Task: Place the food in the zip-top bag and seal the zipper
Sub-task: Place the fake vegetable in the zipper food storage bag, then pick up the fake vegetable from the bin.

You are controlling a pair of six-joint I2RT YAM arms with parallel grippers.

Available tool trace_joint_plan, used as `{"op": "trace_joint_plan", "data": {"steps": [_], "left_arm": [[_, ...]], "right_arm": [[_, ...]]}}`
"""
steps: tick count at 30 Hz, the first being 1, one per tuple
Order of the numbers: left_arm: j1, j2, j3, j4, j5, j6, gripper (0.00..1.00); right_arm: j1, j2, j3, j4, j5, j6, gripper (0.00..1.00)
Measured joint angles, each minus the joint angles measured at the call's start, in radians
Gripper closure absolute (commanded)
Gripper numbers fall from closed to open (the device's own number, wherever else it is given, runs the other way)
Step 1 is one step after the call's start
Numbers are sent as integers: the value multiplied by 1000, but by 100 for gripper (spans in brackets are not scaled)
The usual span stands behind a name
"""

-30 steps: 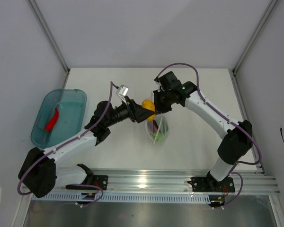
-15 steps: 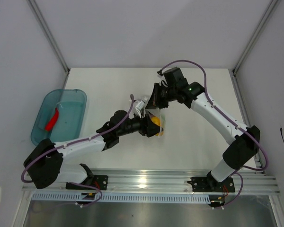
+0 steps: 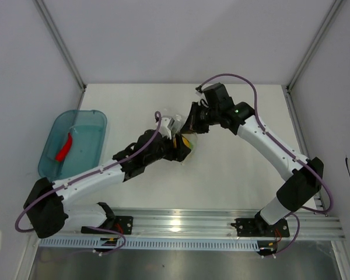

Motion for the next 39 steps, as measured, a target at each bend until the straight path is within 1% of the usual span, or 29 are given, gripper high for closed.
{"op": "trace_joint_plan", "data": {"steps": [3,4,5,8,12,15,16,20,22,24,25,27,29,30,32,33,35,36,37,38,39], "left_arm": [[-5,-60,10,-65,-80,23,26],[-11,-87,10,-77,-105,34,3],[-19,-118,10,-91,-133,53,1],[-46,-244,6,-101,-200,75,1],[-54,-392,-11,-97,-257,98,1],[-54,-435,-23,-102,-283,105,1],[-54,-433,-25,-106,-290,105,2],[-54,-375,-26,-124,-266,111,18],[-54,-332,-31,-133,-243,109,28],[-53,-310,-48,-134,-230,109,31],[-53,-303,-51,-136,-222,110,35],[-53,-288,-50,-135,-214,111,37],[-52,-264,-35,-139,-210,113,44],[-52,-242,-20,-143,-206,113,50],[-51,-204,10,-146,-190,111,55],[-51,-190,18,-146,-179,110,63],[-51,-174,23,-145,-148,104,71],[-51,-172,23,-147,-132,99,79],[-51,-171,23,-146,-114,93,82],[-51,-171,23,-146,-98,88,91],[-51,-171,23,-146,-81,85,97]], "right_arm": [[0,-19,-7,-24,19,-13,100],[0,-24,-7,-31,24,-18,100],[0,-28,-7,-36,28,-21,100],[0,-36,-7,-52,35,-35,100],[0,-37,-7,-72,36,-45,100],[0,-37,-7,-81,35,-55,100],[0,-37,-7,-84,35,-56,100],[0,-45,-7,-84,27,-60,100],[0,-54,-7,-85,24,-62,100],[0,-69,-7,-86,19,-63,100],[0,-77,-7,-87,19,-64,100],[0,-93,-7,-88,18,-66,100],[0,-108,-7,-89,16,-67,100],[0,-113,-7,-88,14,-67,100],[0,-121,-7,-88,12,-67,100],[0,-122,-7,-88,12,-67,100],[0,-126,-11,-89,12,-68,100],[0,-128,-13,-89,12,-70,100],[0,-129,-16,-90,12,-71,100],[0,-130,-19,-91,12,-71,100],[0,-130,-21,-92,12,-72,100]]}}
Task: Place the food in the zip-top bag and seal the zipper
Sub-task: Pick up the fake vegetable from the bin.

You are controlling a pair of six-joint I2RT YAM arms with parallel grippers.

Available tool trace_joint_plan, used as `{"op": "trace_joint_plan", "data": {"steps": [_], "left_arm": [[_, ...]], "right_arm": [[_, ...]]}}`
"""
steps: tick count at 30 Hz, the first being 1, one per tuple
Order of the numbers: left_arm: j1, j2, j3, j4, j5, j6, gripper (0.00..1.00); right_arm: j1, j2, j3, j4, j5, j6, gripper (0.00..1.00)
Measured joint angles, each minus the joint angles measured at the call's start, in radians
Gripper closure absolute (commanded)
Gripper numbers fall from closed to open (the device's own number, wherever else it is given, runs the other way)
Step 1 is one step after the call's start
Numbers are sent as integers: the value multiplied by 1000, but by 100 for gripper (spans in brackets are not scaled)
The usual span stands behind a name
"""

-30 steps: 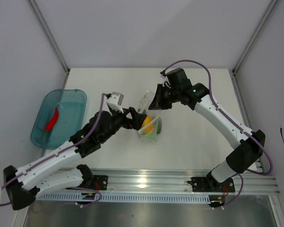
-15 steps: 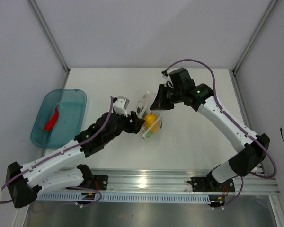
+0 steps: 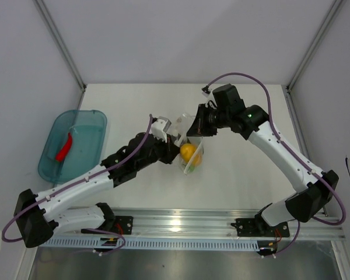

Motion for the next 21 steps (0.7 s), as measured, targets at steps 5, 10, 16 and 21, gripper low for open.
{"op": "trace_joint_plan", "data": {"steps": [5,10,16,21], "left_arm": [[0,3,25,-20,66,-9,99],[1,-20,72,-57,86,-6,99],[2,-37,229,-54,186,1,99],[2,-67,287,-23,240,0,99]], "right_arm": [[0,0,-11,0,3,-6,100],[3,0,-46,-10,72,-34,100],[9,9,-58,-60,201,-77,100],[11,6,-26,-115,276,-107,100]]}}
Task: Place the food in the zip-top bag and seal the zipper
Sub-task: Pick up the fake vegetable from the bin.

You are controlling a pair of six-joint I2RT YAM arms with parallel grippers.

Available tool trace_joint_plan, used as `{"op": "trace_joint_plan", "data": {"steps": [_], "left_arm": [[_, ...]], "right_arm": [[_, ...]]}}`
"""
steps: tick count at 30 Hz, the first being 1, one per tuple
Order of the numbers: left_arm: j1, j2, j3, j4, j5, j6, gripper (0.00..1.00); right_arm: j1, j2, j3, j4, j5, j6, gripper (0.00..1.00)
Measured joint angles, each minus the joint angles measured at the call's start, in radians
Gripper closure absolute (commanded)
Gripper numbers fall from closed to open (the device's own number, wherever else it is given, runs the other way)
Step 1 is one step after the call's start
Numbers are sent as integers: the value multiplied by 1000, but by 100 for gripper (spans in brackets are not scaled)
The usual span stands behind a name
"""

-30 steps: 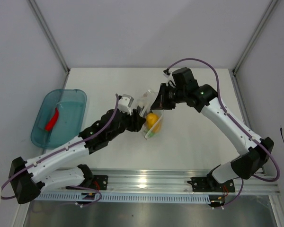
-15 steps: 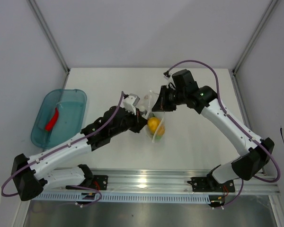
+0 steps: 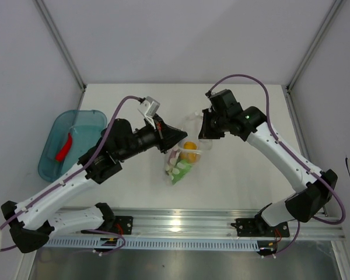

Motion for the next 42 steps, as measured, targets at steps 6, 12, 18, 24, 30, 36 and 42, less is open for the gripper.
{"op": "trace_joint_plan", "data": {"steps": [6,12,18,24,30,36,42], "left_arm": [[5,0,-85,-4,-41,-11,93],[63,13,-313,7,-97,-52,40],[135,-29,-332,0,-178,-60,1],[228,-52,-190,-65,-306,-72,0],[476,-4,-123,-212,-417,-155,1],[743,-14,-228,-265,-486,-213,0],[985,-5,-261,-245,-521,-179,3]], "right_arm": [[-2,-10,8,-11,33,-19,100],[-5,-6,-12,-15,39,-34,100],[-10,-5,-13,-16,40,-42,100],[-10,0,-13,-16,39,-51,100],[-10,8,-23,-13,25,-61,100],[-11,9,-41,-3,7,-72,100],[-12,10,-67,23,-31,-84,100]]}}
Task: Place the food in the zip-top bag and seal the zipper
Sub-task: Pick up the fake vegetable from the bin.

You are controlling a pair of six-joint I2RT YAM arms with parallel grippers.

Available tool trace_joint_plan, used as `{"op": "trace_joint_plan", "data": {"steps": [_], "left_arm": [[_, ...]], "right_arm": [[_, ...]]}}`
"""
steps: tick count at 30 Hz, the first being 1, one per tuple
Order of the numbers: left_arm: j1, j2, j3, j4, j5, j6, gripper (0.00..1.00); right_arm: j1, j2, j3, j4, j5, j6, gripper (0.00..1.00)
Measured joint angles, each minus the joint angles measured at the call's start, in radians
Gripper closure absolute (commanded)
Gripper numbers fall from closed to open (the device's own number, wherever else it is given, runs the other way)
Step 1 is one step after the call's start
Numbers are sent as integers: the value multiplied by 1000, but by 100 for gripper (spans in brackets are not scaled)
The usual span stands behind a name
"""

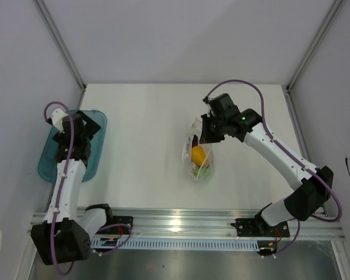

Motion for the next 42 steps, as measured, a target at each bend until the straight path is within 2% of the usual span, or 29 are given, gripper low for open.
{"op": "trace_joint_plan", "data": {"steps": [3,10,16,22,27,29,33,42], "left_arm": [[137,43,-8,39,24,77,1],[291,194,-21,109,23,247,2],[336,307,-25,205,17,373,3],[412,409,-28,332,153,504,1],[445,459,-24,409,240,582,7],[450,484,-6,412,267,612,10],[451,546,37,414,311,663,9],[451,625,34,424,336,714,10]], "right_arm": [[-1,2,-7,13,-20,-8,100],[-2,9,-18,61,-74,-22,100],[-2,21,-36,84,-135,-29,100],[-2,21,-65,92,-188,-37,100],[4,20,-73,87,-213,-45,100],[8,18,-73,84,-214,-49,100],[9,9,-80,80,-214,-59,100],[10,0,-97,75,-218,-62,100]]}}
